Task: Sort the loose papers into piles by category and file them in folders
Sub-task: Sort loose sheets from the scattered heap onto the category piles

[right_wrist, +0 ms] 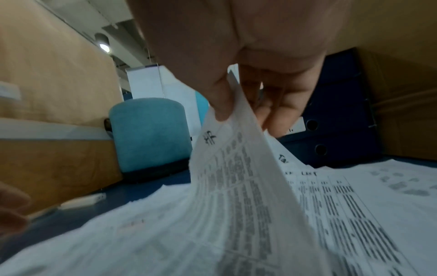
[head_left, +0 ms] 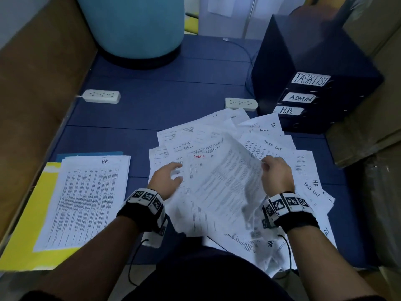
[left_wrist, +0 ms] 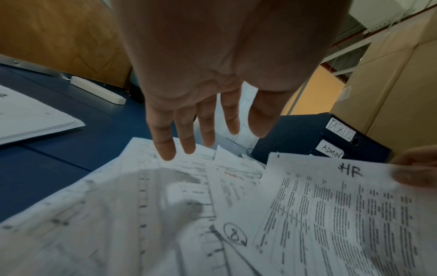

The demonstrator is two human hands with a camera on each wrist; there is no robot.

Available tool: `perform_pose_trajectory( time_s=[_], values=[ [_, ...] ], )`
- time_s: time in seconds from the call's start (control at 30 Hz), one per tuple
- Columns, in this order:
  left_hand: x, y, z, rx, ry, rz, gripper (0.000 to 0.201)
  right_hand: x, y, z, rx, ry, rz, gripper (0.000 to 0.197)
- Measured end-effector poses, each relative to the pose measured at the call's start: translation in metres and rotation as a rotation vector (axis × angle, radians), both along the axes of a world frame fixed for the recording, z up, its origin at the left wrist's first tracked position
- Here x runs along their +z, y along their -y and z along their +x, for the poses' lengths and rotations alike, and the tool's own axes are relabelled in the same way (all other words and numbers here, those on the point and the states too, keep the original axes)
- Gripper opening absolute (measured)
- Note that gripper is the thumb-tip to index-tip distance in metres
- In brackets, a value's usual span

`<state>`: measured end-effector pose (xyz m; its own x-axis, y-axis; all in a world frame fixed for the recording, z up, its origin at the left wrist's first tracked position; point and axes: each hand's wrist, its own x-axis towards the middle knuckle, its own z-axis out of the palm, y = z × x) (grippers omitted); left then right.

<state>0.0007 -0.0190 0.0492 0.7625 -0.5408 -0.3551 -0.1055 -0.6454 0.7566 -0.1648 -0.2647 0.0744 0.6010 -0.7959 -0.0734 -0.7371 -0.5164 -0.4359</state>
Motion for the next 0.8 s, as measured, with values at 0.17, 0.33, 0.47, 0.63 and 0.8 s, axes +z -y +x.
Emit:
perform_pose_trajectory(
  time_s=[0.17, 0.33, 0.47, 0.63, 0.8],
  values=[
    [0.013, 0.016, -0.002, -0.038, -0.045, -0.145, 0.066, 0.034, 0.001, -0.001, 0.173, 0.397, 0.353, 0.02],
    [0.029, 0.026, -0.004, -0.04, -0.054, -0.263, 0.03, 0.054, 0.004, 0.004, 0.206, 0.531, 0.531, 0.024],
    [0.028, 0.027, -0.004, 0.058, -0.048, -0.295, 0.017, 0.034, 0.003, 0.005, 0.043, 0.52, 0.569, 0.035],
    [0.019, 0.004, 0.002, 0.293, -0.028, -0.317, 0.022, 0.002, -0.032, 0.015, 0.154, 0.156, 0.705, 0.041],
    [0.013, -0.053, 0.012, 0.373, -0.086, -0.253, 0.029, -0.019, -0.08, 0.048, 0.186, 0.196, 0.692, 0.022]
  ],
)
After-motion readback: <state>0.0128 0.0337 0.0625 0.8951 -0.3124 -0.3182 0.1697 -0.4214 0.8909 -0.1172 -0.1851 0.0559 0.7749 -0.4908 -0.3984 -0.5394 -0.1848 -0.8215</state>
